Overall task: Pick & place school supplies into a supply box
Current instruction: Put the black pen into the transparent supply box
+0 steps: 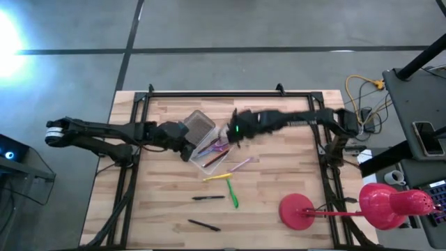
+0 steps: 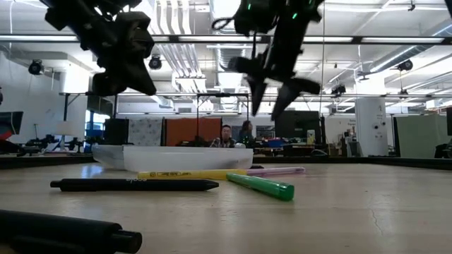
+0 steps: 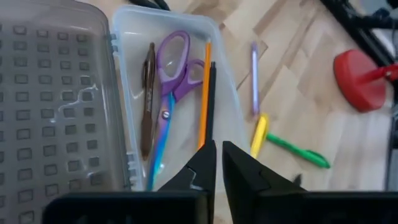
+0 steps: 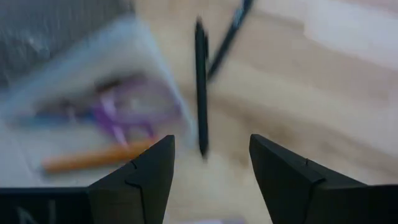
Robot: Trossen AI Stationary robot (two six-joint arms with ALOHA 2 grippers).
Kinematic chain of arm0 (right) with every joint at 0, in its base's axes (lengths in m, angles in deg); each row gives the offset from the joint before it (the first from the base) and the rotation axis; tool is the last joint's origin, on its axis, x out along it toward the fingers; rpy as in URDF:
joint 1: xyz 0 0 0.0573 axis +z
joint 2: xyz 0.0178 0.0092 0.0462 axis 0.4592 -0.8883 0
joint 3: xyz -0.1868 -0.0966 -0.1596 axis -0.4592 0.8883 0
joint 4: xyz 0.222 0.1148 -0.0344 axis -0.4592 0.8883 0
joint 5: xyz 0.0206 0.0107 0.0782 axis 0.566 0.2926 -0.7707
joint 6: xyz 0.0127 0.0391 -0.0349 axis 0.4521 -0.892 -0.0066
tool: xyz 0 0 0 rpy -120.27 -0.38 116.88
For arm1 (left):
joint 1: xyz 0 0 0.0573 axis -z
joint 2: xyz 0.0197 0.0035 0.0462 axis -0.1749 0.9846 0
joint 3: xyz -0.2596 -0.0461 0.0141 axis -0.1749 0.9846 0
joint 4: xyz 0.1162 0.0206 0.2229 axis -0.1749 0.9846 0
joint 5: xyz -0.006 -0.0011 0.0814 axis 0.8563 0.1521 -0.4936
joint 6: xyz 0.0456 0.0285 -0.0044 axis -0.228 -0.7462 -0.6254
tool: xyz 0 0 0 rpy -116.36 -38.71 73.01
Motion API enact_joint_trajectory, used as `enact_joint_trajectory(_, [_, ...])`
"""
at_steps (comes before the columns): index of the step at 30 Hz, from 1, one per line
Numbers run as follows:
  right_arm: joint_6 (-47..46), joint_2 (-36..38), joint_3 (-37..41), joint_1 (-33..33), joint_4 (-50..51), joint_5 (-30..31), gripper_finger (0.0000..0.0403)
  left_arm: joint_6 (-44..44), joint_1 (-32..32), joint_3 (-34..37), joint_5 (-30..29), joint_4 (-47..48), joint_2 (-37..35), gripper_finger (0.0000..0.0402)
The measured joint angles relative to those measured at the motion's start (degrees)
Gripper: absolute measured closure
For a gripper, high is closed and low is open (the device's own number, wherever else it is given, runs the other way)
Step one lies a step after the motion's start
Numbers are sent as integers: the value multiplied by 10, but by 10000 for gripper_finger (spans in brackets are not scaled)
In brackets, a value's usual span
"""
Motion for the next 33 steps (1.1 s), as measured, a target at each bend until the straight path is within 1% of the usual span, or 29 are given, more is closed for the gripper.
enact_joint_trajectory(3, [9,-15,0,-57,-44,-41,202,-17,-1,7,-11,1,3,370])
enact_joint_trajectory(7, [5,-43,-4,-104,-45,-66,202,-40,-19,14,-11,0,3,341])
enact_joint_trajectory(13, [11,-92,-41,-121,-45,-95,202,-104,-72,8,-6,-4,3,316])
enact_joint_trajectory(17, [57,-121,-81,-120,-41,-99,202,-143,-108,6,28,-10,3,315])
enact_joint_trajectory(21, [126,-112,-108,-115,1,-92,202,-178,-135,4,74,-10,12,316])
enact_joint_trajectory(25, [158,-65,-117,-91,74,-40,202,-237,-161,-24,87,-13,44,319])
enact_joint_trajectory(28, [166,-37,-116,-75,134,0,202,-265,-184,-58,107,-17,87,320])
enact_joint_trajectory(31, [175,-27,-115,-67,182,3,202,-314,-197,-97,172,-14,143,320])
enact_joint_trajectory(33, [188,-26,-114,-58,202,6,202,-394,-192,-117,221,12,169,320])
